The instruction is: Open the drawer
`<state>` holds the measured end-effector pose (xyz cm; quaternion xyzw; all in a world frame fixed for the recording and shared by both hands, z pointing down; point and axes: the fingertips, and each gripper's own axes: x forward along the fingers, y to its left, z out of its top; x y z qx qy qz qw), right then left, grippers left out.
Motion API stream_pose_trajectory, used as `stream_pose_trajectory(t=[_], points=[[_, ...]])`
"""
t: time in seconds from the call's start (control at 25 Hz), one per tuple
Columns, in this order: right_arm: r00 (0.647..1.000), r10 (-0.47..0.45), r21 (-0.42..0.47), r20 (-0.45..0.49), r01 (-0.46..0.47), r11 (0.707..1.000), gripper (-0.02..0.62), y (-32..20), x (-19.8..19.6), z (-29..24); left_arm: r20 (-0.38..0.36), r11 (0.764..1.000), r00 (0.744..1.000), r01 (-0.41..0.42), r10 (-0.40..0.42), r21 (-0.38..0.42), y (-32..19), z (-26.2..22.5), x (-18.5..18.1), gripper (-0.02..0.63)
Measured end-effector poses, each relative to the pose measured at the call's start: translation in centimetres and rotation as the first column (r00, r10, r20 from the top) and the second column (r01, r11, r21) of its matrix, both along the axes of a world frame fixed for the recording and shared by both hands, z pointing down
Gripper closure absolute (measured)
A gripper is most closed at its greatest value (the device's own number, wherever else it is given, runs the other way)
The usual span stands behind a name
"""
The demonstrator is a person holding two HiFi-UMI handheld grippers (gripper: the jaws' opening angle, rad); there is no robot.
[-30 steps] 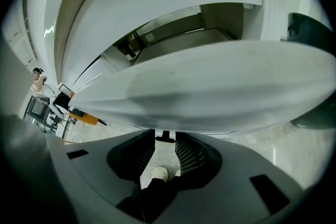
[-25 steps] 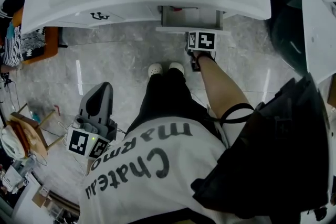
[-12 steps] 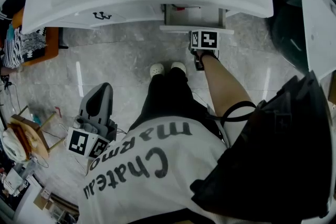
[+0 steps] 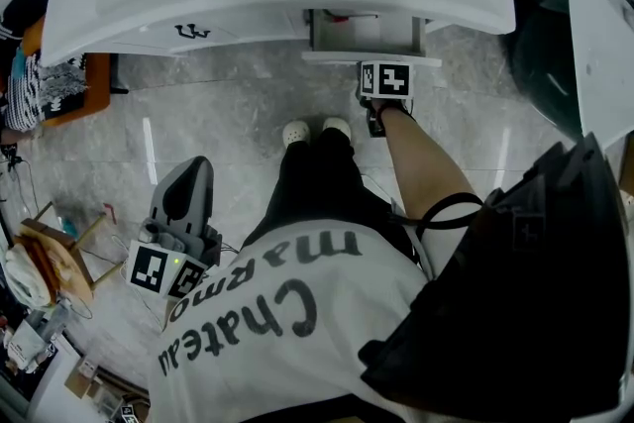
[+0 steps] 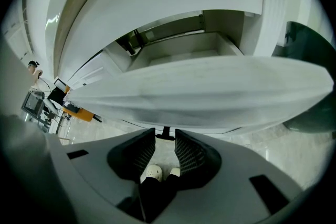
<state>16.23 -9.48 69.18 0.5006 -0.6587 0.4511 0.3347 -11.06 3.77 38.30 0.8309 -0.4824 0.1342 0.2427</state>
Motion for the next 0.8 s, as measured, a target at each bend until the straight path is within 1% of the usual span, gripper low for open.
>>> stream_pose_trajectory(t=[0.24, 0.36, 0.56, 0.72, 0.8], points=[[1.000, 0.004, -0.008, 0.003, -0.004, 1.000, 0.472, 0.2, 0.0, 0.1, -0.003, 1.000, 1.000, 0.004, -0.004, -0.002, -0.3, 0.1, -0.1, 0.600], [1.000, 0.009, -0.016, 0.003, -0.009, 1.000, 0.471, 0.1, -0.1, 0.0, 0.004, 1.000, 1.000, -0.008, 0.008, 0.001, -0.6, 0.4, -0.3, 0.600], [1.000, 0.006, -0.043, 0.016, -0.005, 0.999, 0.466, 0.1, 0.0, 0.1, -0.014, 1.000, 1.000, -0.005, 0.005, 0.013, -1.3, -0.5, 0.6, 0.600], [0.998, 0.041, -0.071, 0.046, -0.037, 0.997, 0.462, 0.2, 0.1, 0.3, 0.019, 0.999, 1.000, -0.021, 0.020, 0.030, -1.3, -0.4, 0.0, 0.600], [0.999, 0.014, -0.098, 0.041, -0.010, 0.995, 0.460, 0.7, 0.1, 0.6, 0.021, 0.999, 1.000, -0.014, 0.013, 0.033, -1.5, -0.6, -0.1, 0.600]])
